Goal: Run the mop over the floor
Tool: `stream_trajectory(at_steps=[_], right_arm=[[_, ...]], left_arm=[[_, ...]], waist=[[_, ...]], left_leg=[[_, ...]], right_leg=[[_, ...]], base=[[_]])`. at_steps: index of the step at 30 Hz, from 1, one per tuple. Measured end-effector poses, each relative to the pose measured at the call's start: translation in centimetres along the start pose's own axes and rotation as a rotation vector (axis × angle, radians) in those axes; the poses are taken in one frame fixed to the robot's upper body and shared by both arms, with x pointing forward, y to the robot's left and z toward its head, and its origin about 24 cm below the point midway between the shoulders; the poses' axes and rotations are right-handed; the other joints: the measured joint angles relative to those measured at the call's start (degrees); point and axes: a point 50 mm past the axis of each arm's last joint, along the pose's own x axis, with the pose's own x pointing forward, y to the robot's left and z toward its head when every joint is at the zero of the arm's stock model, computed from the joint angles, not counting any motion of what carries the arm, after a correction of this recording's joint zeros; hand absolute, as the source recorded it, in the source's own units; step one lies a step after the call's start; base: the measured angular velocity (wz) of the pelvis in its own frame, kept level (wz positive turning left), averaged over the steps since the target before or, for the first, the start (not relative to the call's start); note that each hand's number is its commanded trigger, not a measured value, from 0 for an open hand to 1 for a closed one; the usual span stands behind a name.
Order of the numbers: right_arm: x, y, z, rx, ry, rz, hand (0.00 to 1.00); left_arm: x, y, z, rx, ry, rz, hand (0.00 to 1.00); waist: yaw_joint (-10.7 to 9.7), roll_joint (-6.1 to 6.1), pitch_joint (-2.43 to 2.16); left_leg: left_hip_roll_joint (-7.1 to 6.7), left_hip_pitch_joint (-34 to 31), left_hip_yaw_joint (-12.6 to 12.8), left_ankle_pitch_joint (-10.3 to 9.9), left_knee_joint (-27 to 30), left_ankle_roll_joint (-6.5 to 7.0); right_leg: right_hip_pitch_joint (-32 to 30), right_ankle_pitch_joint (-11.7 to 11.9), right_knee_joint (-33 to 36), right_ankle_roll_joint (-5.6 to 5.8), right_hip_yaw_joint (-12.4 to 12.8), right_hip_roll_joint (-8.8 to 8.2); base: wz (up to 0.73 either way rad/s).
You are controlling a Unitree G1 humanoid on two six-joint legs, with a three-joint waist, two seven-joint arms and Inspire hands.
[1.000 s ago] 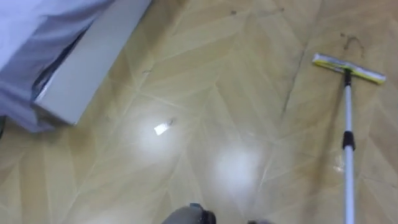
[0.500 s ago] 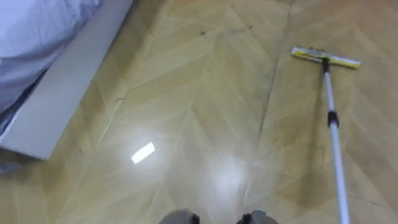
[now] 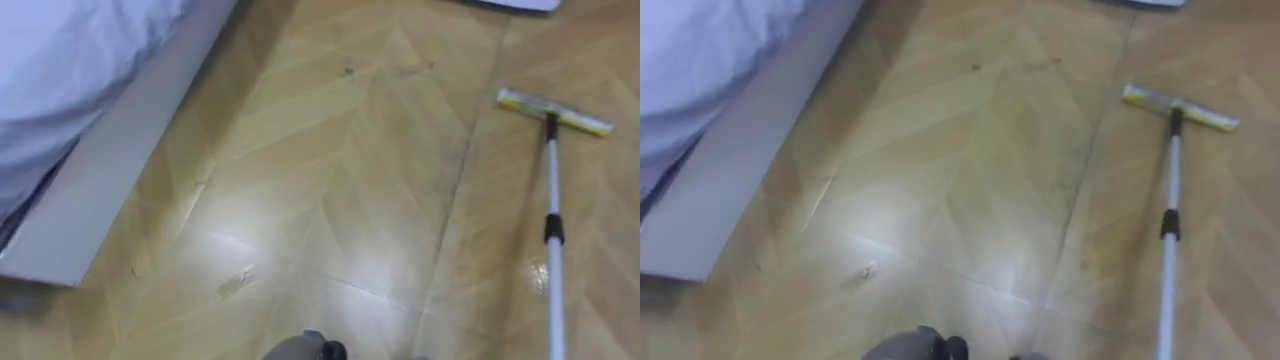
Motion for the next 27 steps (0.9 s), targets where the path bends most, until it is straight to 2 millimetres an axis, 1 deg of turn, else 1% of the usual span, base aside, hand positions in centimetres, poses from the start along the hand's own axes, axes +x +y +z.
stream_trajectory(at_steps=[1, 2, 3, 4, 5, 6, 7, 8, 9, 10, 11, 12, 13, 14, 15, 16, 17, 18, 19, 20, 21, 22, 23, 24, 25, 26, 27], right_arm=[[0.1, 0.3, -0.2, -0.014, 0.005, 0.0, 1.0], [0.0, 0.6, 0.1, -0.029, 0.005, 0.002, 1.0], [-0.1, 0.7, 0.3, -0.038, 0.01, 0.001, 1.0], [-0.2, 0.8, 0.7, -0.038, 0.008, -0.001, 1.0], [-0.5, 0.8, 1.7, -0.033, 0.003, -0.01, 1.0], [-1.2, 0.7, 3.5, -0.035, -0.025, -0.018, 1.0], [-1.6, 0.6, 4.6, -0.034, -0.046, -0.021, 1.0], [-2.8, 0.3, 7.5, -0.028, -0.112, -0.03, 1.0], [-4.5, -0.4, 10.7, -0.024, -0.201, -0.048, 1.0], [-5.3, -0.8, 12.2, -0.018, -0.248, -0.056, 1.0], [-7.0, -1.3, 14.8, -0.002, -0.341, -0.065, 1.0], [-8.5, -1.5, 16.9, 0.009, -0.433, -0.066, 1.0], [-9.3, -1.4, 18.0, 0.017, -0.48, -0.055, 1.0], [-10.6, -1.1, 19.5, 0.033, -0.549, -0.027, 1.0], [-11.1, -1.0, 20.1, 0.05, -0.583, 0.003, 1.0], [-11.1, -0.9, 20.1, 0.059, -0.589, 0.018, 1.0], [-10.8, -0.6, 19.9, 0.073, -0.581, 0.045, 1.0], [-10.5, -0.4, 19.5, 0.074, -0.569, 0.054, 1.0], [-9.7, -0.3, 18.6, 0.075, -0.542, 0.068, 1.0], [-8.4, -0.6, 17.1, 0.078, -0.497, 0.063, 1.0], [-7.2, -1.0, 15.4, 0.078, -0.443, 0.055, 1.0], [-6.6, -1.1, 14.6, 0.077, -0.419, 0.055, 1.0], [-5.5, -1.6, 12.8, 0.069, -0.367, 0.049, 1.0], [-4.6, -2.2, 11.2, 0.052, -0.316, 0.018, 1.0], [-4.2, -2.4, 10.4, 0.034, -0.293, 0.0, 1.0], [-3.2, -2.3, 8.6, -0.003, -0.239, -0.023, 1.0], [-2.4, -2.3, 6.9, -0.022, -0.192, -0.05, 1.0]], left_arm=[[0.0, -0.1, 0.0, 0.0, 0.001, 0.004, 0.0], [0.0, -0.3, -0.1, -0.001, 0.005, 0.009, 0.0], [0.0, -0.5, -0.1, -0.003, 0.006, 0.006, 0.0], [0.0, -0.5, 0.0, -0.004, 0.004, 0.005, 0.0], [0.0, -0.4, 0.1, -0.004, 0.002, 0.008, 0.0], [0.0, -0.2, 0.2, -0.016, 0.0, 0.012, 0.0], [0.0, 0.0, 0.2, -0.03, 0.0, 0.015, 0.0], [0.0, 0.4, 0.1, -0.058, 0.002, 0.02, 0.0], [0.0, 0.8, 0.1, -0.066, 0.002, 0.03, 0.0], [-0.1, 1.1, 0.1, -0.069, 0.001, 0.036, 0.0], [-0.1, 1.9, 0.2, -0.069, -0.003, 0.055, 0.0], [-0.2, 2.8, 0.2, -0.056, -0.005, 0.078, 0.0], [-0.2, 3.2, 0.0, -0.053, -0.002, 0.09, 0.0], [-0.3, 3.7, -0.2, -0.048, 0.015, 0.108, 0.0], [-0.3, 3.8, -0.3, -0.04, 0.023, 0.113, 0.0], [-0.3, 3.7, -0.4, -0.038, 0.024, 0.11, 0.0], [-0.3, 3.6, -0.8, -0.037, 0.034, 0.103, 0.0], [-0.3, 3.6, -1.1, -0.031, 0.04, 0.099, 0.0], [-0.3, 3.5, -1.5, -0.022, 0.052, 0.089, 0.0], [-0.2, 3.2, -1.4, -0.023, 0.053, 0.072, 0.0], [-0.2, 2.9, -1.1, -0.022, 0.047, 0.042, 0.0], [-0.2, 2.7, -1.3, -0.024, 0.053, 0.03, 0.0], [-0.2, 2.4, -1.9, -0.032, 0.075, 0.01, 0.0], [-0.1, 1.9, -1.5, -0.03, 0.077, 0.001, 0.0], [-0.1, 1.7, -1.3, -0.023, 0.073, -0.003, 0.0], [0.0, 1.3, -0.6, -0.019, 0.058, -0.009, 0.0], [0.0, 1.0, 0.2, -0.02, 0.028, -0.011, 0.0]], waist=[[-0.1, -0.01, 0.0], [-0.69, 0.05, 0.04], [-1.3, -0.01, 0.19], [-1.28, 0.21, 0.19], [-1.25, 0.27, 0.16], [-1.22, 0.02, 0.33], [-1.18, -0.38, 0.52], [-0.91, -1.07, 0.97], [-0.44, -1.57, 1.27], [-0.01, -1.8, 1.39], [0.78, -2.11, 1.42], [2.0, -2.97, 1.45], [2.62, -3.4, 1.38], [3.05, -3.99, 1.3], [3.65, -4.35, 1.08], [3.89, -4.42, 1.09], [3.95, -4.26, 1.08], [3.96, -4.26, 1.09], [3.8, -4.1, 1.04], [3.87, -3.93, 0.84], [4.13, -3.34, 0.73], [4.29, -2.92, 0.54], [4.35, -2.39, 0.34], [4.21, -1.92, 0.45], [3.94, -1.81, 0.48], [3.36, -1.32, 0.39], [2.98, -0.78, 0.07]], left_leg=[[-0.23, 0.26, -0.98, -0.28, 0.0, -0.38], [-0.76, 0.9, -2.6, -1.01, 0.22, -1.07], [-0.6, 1.36, -3.23, -1.82, 0.9, -1.62], [-0.34, 1.58, -3.44, -2.26, 1.5, -2.09], [0.04, 1.87, -3.74, -3.08, 2.7, -2.71], [0.41, 1.95, -3.62, -3.75, 4.02, -3.14], [0.42, 1.93, -3.38, -4.04, 4.68, -3.31], [0.57, 1.72, -3.1, -4.54, 6.1, -3.85], [0.8, 1.19, -3.13, -4.68, 7.65, -4.1], [1.02, 0.91, -3.13, -4.79, 8.32, -4.31], [1.73, 0.32, -2.87, -4.89, 9.8, -4.51], [2.03, -0.15, -2.64, -4.92, 10.32, -4.57], [2.43, -0.49, -2.51, -4.88, 10.49, -4.64], [2.75, -1.13, -2.69, -4.77, 10.69, -4.82], [2.92, -1.62, -2.84, -4.41, 10.58, -5.4], [3.11, -1.76, -2.68, -4.08, 10.62, -5.95], [3.56, -1.66, -2.31, -3.51, 10.44, -6.31], [3.67, -1.73, -2.2, -3.17, 10.43, -6.3], [3.15, -2.03, -2.13, -2.53, 9.42, -6.38], [1.16, -2.31, -2.18, -1.98, 4.06, -6.1], [0.33, -2.44, -1.9, 1.53, 0.65, -4.0], [0.9, -1.96, -1.17, 1.9, 0.4, -2.53], [1.86, -1.01, 0.79, 1.15, 0.4, -1.31], [1.79, -0.22, 1.96, 0.76, 0.54, -0.46], [1.64, 0.07, 2.57, 0.51, 0.61, -0.12], [1.38, 0.55, 3.34, -0.09, 0.91, 0.31], [1.42, 0.71, 3.45, -0.48, 1.0, 0.42]], right_leg=[[-0.22, 0.7, -3.07, -0.38, -0.09, 0.2], [-0.1, 3.43, -5.34, -1.1, -0.64, 0.82], [1.18, 5.1, -5.81, -1.68, -1.74, 0.73], [1.67, 5.17, -5.58, -2.14, -2.55, 0.65], [2.37, 4.54, -4.69, -2.79, -3.4, 0.68], [2.67, 3.34, -3.29, -3.28, -4.27, 0.23], [2.64, 2.66, -2.38, -3.49, -4.39, -0.03], [2.54, 1.35, -0.73, -3.84, -4.47, -0.27], [2.42, 0.46, 0.35, -4.4, -5.07, -0.44], [2.39, 0.16, 0.76, -4.57, -5.41, -0.43], [2.32, -0.32, 1.27, -4.96, -5.72, 0.25], [2.0, -0.27, 1.41, -5.24, -5.89, 0.89], [1.74, -0.16, 1.36, -5.55, -6.09, 1.19], [1.56, -0.13, 1.31, -6.06, -6.92, 1.34], [1.59, -0.09, 0.89, -6.4, -7.44, 1.41], [1.83, -0.01, 0.52, -6.52, -7.28, 1.69], [2.65, 0.17, -0.39, -6.61, -6.81, 2.39], [3.18, 0.29, -0.93, -6.59, -6.53, 2.67], [4.24, 0.53, -2.26, -6.53, -5.64, 3.13], [5.1, 0.84, -3.7, -6.22, -4.44, 3.49], [6.06, 1.08, -4.82, -5.65, -2.77, 4.51], [6.47, 1.16, -5.19, -5.35, -2.3, 5.07], [6.96, 1.2, -4.84, -5.07, -2.1, 4.84], [6.65, 1.3, -2.66, -4.84, -2.32, 4.04], [6.11, 1.49, -1.18, -4.53, -2.24, 3.64], [5.05, 1.95, 1.09, -3.7, -2.37, 2.82], [5.03, 2.0, 1.04, -3.62, -2.31, 2.85]], base=[[-0.51], [-0.2], [-0.05], [0.16], [0.26], [0.32], [0.33], [0.28], [0.26], [0.28], [0.22], [0.15], [0.15], [0.27], [0.37], [0.41], [0.3], [0.34], [0.35], [0.32], [0.12], [-0.2], [-0.4], [-0.42], [-0.37], [-0.3], [-0.27]])
